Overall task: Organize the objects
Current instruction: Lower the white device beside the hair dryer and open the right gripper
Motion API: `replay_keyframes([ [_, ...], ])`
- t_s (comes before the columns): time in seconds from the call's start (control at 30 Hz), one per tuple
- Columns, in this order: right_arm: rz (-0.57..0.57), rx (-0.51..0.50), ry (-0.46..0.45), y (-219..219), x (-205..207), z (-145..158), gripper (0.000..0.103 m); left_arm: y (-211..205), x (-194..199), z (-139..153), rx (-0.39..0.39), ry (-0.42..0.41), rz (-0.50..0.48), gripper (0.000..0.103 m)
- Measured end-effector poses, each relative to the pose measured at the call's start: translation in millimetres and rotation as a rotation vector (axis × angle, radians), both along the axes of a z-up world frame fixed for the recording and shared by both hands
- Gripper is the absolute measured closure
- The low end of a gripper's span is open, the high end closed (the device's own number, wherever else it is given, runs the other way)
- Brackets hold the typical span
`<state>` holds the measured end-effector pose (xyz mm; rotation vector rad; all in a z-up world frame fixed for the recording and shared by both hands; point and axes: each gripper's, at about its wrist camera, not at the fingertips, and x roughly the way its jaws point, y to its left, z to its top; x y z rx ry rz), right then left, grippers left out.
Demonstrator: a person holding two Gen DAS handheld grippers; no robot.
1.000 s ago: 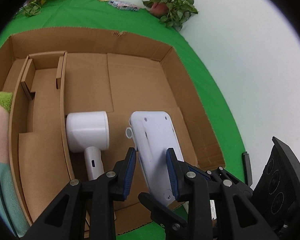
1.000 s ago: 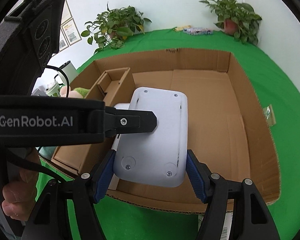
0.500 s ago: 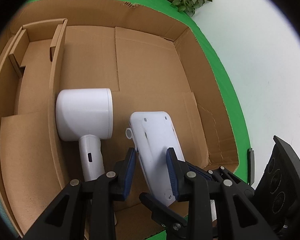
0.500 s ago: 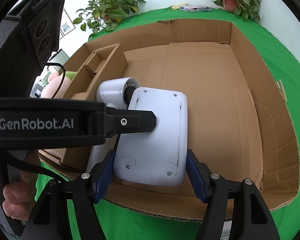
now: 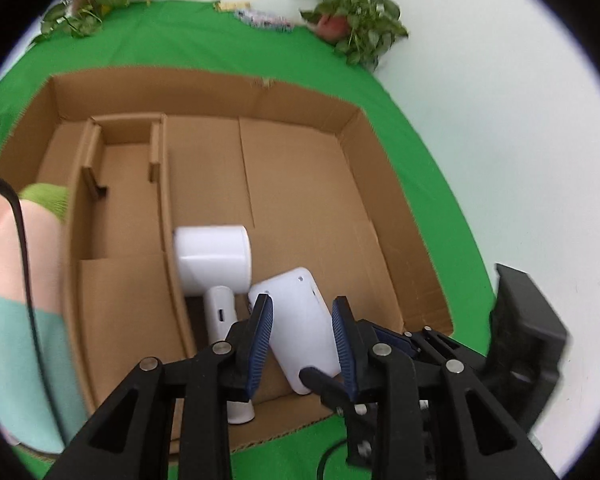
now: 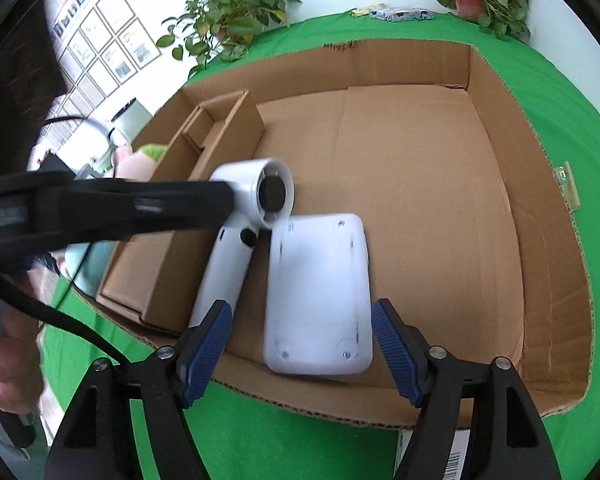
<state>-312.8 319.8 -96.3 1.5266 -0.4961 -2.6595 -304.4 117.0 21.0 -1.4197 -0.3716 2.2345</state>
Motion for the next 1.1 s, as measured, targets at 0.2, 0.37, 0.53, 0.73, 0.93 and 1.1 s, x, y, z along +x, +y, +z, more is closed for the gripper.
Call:
replay_keyframes([
  [0.2,0.004,0.029,-0.063,-8,-21,-9,0.036,-30,23,8,-0.028,0.027,0.043,0.073],
  [0.37,-0.037,0.067,-0.066,-17,-24,-10,0.037,-47,36,3,-0.033,0.017,0.063,0.073],
  [0.53,-0.047,0.015,-0.083,-24,-25,-11,0.039,-40,34,-2,-0.032,0.013,0.066,0.073],
  [0.73,-0.046,-0.053,-0.068,-23,-24,-9,0.037,-38,39,-6,-0.025,0.019,0.067,0.073],
  [0.93,-0.051,0.044,-0.107,-23,-30,-13,0.037,-39,47,-6,-0.009,0.025,0.070,0.073],
  [1.1,-0.020,0.078,-0.139,-38,-32,-21,0.037,-40,53,-5,-0.011,0.027,0.073,0.073],
])
